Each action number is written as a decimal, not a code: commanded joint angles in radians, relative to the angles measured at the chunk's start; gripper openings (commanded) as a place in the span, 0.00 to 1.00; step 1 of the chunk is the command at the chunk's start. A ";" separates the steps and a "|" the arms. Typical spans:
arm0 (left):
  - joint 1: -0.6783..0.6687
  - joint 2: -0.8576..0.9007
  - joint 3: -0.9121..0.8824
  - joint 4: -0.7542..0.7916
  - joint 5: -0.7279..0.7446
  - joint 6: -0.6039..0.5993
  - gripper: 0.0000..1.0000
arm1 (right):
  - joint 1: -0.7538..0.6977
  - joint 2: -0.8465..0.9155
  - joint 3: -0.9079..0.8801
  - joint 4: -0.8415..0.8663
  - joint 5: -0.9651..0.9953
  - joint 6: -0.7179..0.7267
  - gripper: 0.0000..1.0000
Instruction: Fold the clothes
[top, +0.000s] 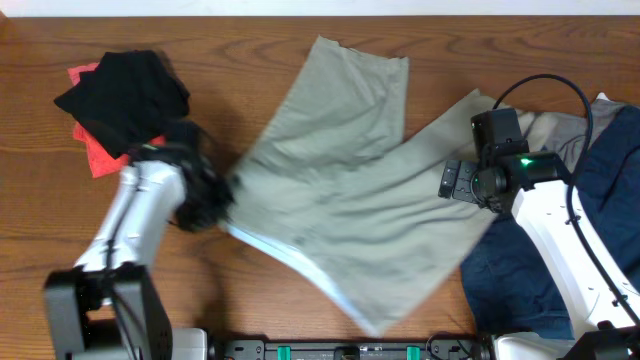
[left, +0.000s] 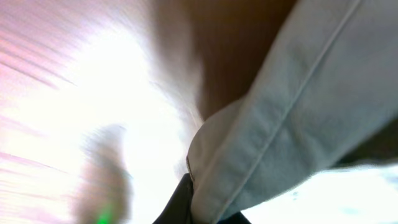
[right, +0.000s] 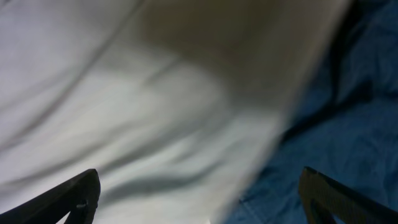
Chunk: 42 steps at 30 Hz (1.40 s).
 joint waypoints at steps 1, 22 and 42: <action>0.139 -0.036 0.179 -0.035 -0.126 -0.004 0.08 | -0.009 -0.015 0.016 0.009 0.024 0.012 0.99; -0.103 -0.034 0.136 -0.175 0.027 -0.030 0.86 | -0.058 0.174 0.014 0.132 0.043 0.020 0.12; -0.416 -0.032 -0.328 0.112 -0.030 -0.031 0.63 | -0.170 0.468 -0.011 0.121 -0.150 0.019 0.07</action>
